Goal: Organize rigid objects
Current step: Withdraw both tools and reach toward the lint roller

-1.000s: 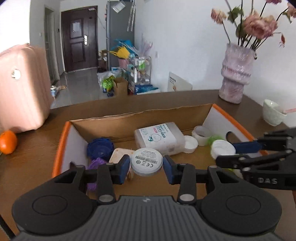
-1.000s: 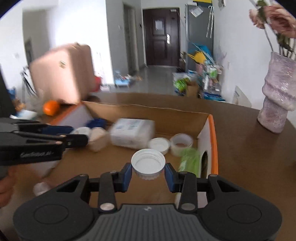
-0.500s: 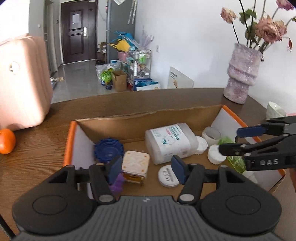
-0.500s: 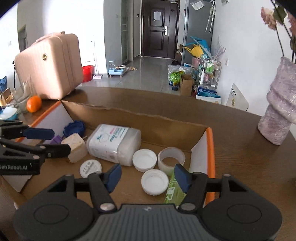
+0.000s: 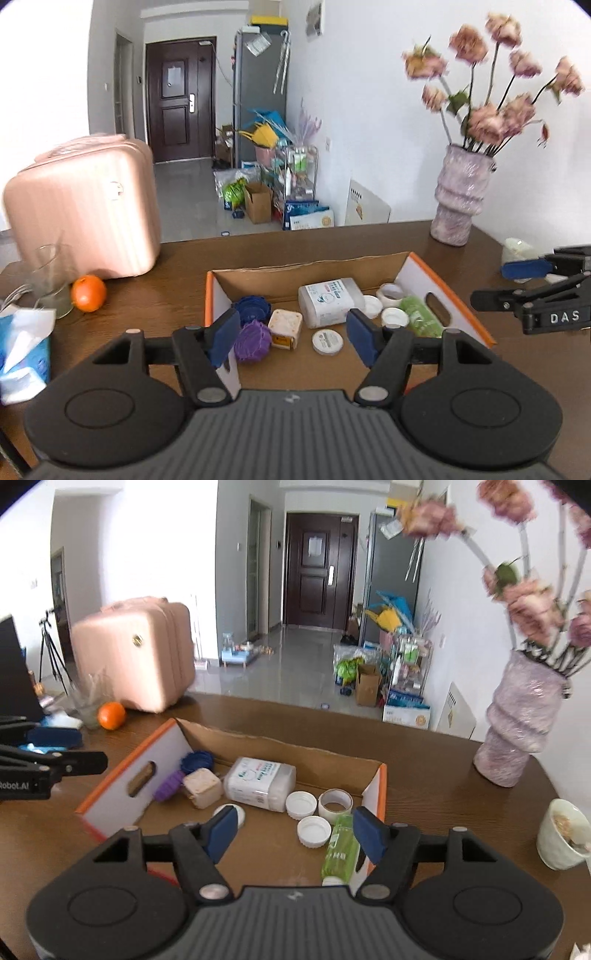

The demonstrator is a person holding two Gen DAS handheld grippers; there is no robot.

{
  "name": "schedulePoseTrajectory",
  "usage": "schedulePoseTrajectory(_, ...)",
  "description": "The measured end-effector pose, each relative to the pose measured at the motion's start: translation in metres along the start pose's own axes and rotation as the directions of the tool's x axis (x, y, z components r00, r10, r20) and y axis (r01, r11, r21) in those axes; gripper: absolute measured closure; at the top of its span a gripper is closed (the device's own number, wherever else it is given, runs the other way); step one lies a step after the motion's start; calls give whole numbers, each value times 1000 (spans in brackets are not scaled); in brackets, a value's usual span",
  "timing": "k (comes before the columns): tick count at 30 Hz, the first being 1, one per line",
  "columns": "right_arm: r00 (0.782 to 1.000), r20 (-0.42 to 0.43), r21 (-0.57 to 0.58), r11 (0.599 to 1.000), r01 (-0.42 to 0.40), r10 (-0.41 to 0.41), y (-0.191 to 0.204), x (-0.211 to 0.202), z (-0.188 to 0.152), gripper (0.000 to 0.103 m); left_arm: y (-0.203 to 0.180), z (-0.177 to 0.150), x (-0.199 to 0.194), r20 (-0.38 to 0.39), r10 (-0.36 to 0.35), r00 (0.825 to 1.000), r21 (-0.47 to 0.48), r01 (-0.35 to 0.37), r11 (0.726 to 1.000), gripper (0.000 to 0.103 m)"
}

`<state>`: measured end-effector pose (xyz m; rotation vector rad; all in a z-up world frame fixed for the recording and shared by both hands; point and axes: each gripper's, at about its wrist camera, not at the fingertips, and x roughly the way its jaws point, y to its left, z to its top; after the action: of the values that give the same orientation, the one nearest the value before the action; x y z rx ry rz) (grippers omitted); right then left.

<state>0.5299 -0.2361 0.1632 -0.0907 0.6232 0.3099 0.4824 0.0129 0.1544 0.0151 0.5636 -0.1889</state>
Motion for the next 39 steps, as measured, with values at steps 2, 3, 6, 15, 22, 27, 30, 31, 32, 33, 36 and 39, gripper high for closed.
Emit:
schedulePoseTrajectory(2, 1000, 20, 5, 1000, -15, 14, 5, -23, -10, 31, -2, -10, -26, 17, 0, 1000, -13, 0, 1000, 35)
schedulePoseTrajectory(3, 999, 32, 3, 1000, -18, 18, 9, -35, -16, 31, -3, -15, -36, 23, 7, 1000, -17, -6, 1000, 35)
schedulePoseTrajectory(6, 997, 72, -6, 1000, -28, 29, 20, -68, -37, 30, -5, -36, -70, 36, 21, 999, -35, -20, 999, 34)
schedulePoseTrajectory(15, 974, 210, 2, 997, -83, 81, 48, -147, -112, 24, -7, -116, -164, 163, 98, 982, -38, -93, 995, 24)
schedulePoseTrajectory(22, 962, 271, 4, 999, -44, 41, 80, -188, -184, 16, -22, -185, -216, 240, 124, 963, 7, -130, 991, 14)
schedulePoseTrajectory(27, 958, 284, 68, 996, -56, 34, 92, -206, -241, 12, -30, -247, -235, 223, 220, 950, -15, -222, 975, 9)
schedulePoseTrajectory(30, 962, 271, 65, 997, -42, 23, 100, -210, -268, 11, -31, -274, -240, 168, 235, 957, 38, -244, 969, 9)
schedulePoseTrajectory(31, 962, 271, 51, 998, -24, 9, 102, -212, -277, 10, -31, -280, -241, 161, 242, 957, 33, -250, 968, 9)
schedulePoseTrajectory(32, 963, 270, 50, 999, -4, -9, 104, -213, -284, 10, -28, -288, -244, 143, 240, 960, 6, -244, 970, 9)
schedulePoseTrajectory(33, 963, 269, 56, 998, 6, -21, 105, -214, -291, 10, -25, -292, -246, 128, 230, 965, -23, -229, 973, 9)
schedulePoseTrajectory(36, 962, 271, 111, 993, -26, -5, 102, -217, -307, 10, -20, -300, -247, 98, 207, 973, -71, -200, 977, 9)
schedulePoseTrajectory(39, 969, 248, 159, 985, -61, 20, 98, -213, -314, 10, -19, -297, -247, 121, 225, 967, -57, -220, 974, 9)
